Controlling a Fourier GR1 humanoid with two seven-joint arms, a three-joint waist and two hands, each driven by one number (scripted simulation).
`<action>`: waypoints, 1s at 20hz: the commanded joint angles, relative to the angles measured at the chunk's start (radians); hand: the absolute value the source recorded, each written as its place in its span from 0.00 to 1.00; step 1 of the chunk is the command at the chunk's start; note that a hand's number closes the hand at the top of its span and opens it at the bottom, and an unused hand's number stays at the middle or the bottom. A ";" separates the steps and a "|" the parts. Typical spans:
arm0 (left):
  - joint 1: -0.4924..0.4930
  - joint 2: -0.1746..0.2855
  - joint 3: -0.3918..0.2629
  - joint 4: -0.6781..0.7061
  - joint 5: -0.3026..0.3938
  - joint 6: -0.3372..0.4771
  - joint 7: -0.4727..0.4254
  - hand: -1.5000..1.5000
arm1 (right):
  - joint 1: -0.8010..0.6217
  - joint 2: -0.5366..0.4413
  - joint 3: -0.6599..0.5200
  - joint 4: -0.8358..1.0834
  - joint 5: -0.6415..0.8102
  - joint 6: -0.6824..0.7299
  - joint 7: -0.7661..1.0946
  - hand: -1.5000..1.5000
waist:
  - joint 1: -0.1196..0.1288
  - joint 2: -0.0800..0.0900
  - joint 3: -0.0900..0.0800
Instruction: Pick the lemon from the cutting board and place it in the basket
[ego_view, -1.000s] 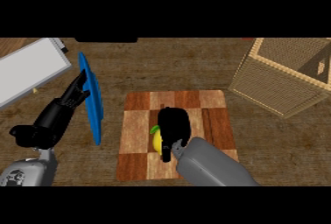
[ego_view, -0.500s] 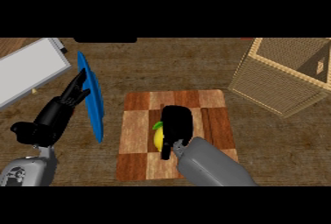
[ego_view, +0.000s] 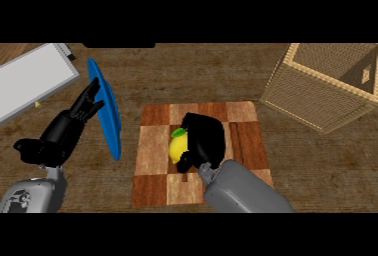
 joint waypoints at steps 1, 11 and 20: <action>0.007 -0.003 0.006 0.017 -0.004 0.004 -0.016 0.50 | -0.023 0.002 -0.027 -0.168 0.008 -0.127 0.059 1.00 | -0.004 0.000 0.000; -0.010 0.013 0.019 0.053 0.000 -0.016 -0.024 0.50 | -0.124 0.002 -0.049 -0.495 0.258 -0.163 0.291 1.00 | -0.007 -0.001 -0.001; 0.024 -0.002 -0.004 -0.037 -0.011 -0.007 0.005 0.50 | -0.223 0.002 -0.241 -0.587 0.342 0.181 0.376 1.00 | -0.005 -0.005 -0.001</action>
